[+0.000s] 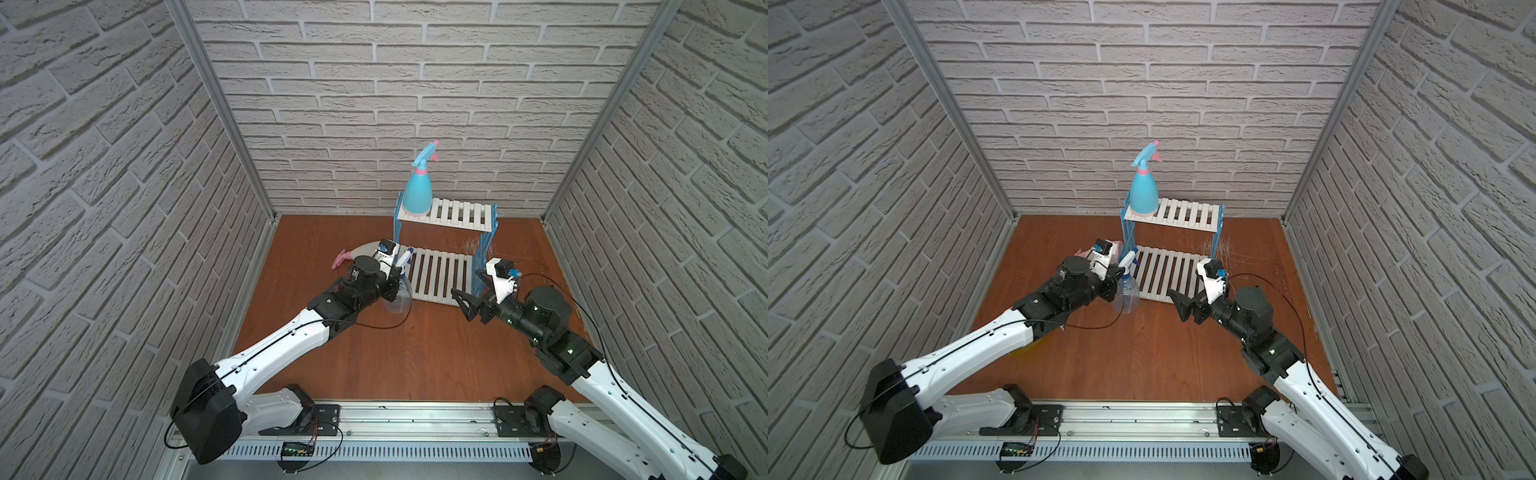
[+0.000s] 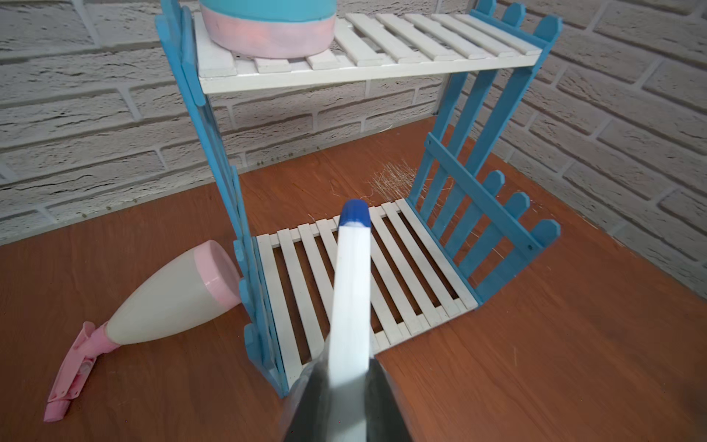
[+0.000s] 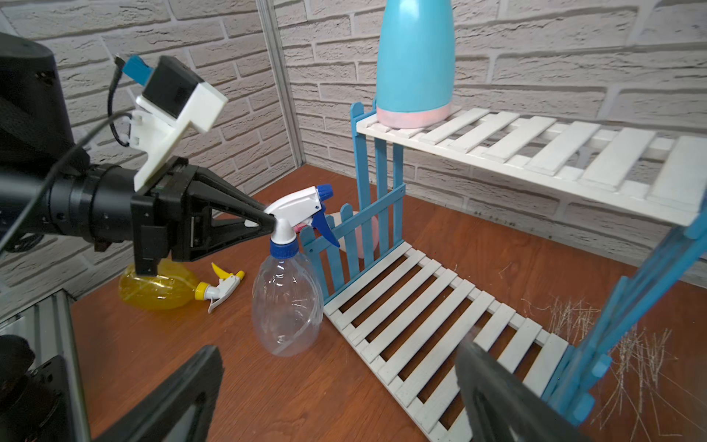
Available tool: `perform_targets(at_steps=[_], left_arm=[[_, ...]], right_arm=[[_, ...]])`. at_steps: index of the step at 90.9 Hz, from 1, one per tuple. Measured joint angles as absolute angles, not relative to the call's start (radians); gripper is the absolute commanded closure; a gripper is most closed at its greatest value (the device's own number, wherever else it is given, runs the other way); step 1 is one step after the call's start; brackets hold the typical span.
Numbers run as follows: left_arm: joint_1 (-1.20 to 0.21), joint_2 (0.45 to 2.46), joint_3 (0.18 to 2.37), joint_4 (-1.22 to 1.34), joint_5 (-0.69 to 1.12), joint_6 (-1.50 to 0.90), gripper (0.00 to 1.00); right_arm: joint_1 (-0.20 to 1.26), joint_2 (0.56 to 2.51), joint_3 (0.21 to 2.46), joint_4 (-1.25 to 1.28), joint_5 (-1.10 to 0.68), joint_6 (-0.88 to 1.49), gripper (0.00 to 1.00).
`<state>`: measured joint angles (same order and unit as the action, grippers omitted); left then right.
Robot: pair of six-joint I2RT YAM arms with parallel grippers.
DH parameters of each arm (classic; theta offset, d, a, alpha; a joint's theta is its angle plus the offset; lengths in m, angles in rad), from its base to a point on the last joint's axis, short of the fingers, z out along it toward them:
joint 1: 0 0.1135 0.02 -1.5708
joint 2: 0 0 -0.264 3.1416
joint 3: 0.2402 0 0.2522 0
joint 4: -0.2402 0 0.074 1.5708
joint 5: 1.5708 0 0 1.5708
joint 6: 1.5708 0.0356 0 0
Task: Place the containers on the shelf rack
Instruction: 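Place the container on the shelf.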
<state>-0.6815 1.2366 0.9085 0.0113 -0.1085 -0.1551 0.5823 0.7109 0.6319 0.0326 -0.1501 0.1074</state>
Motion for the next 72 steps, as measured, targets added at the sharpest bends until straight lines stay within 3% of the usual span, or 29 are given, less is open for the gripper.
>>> perform_targets(at_steps=[72], left_arm=[[-0.586, 1.559, 1.016, 0.329, -0.095, -0.128, 1.00]], right_arm=[[0.582, 0.677, 0.612, 0.068, -0.077, 0.120, 0.00]])
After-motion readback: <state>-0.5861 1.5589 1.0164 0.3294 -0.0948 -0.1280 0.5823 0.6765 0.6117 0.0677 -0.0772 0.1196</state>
